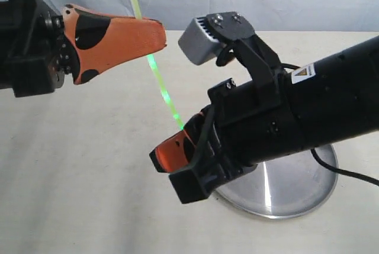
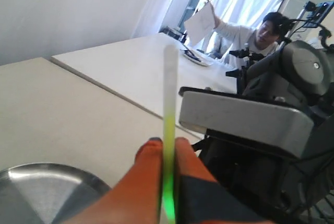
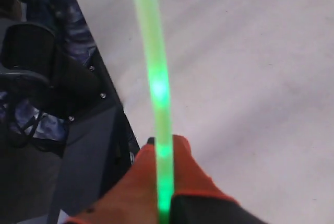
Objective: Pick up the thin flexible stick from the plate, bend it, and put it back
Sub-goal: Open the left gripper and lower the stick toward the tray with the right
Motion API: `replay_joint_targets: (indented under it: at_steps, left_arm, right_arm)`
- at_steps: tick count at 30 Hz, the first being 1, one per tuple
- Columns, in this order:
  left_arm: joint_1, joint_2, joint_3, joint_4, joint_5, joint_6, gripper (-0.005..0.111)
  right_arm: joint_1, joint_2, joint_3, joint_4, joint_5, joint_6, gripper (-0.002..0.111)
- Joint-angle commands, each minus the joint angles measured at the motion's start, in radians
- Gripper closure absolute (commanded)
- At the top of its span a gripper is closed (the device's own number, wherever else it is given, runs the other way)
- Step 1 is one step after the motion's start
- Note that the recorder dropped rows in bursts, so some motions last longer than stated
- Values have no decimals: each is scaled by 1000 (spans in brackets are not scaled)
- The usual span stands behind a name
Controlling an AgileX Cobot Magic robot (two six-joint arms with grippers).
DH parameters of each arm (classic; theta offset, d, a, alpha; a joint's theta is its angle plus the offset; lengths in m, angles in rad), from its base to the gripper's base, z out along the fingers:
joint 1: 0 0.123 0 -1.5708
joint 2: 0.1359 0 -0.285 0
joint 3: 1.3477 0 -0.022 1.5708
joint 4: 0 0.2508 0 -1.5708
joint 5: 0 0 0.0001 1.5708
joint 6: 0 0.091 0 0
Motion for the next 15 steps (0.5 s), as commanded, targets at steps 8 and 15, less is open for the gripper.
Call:
replay_joint_targets:
  at_steps: [8, 15]
  left_arm:
    - [-1, -11, -1, 83, 72, 2, 57]
    - [-1, -41, -1, 35, 67, -52, 49]
  right_arm:
    - [-2, 0, 10, -430, -8, 300, 109]
    - [-4, 41, 10, -1006, 50, 759, 109]
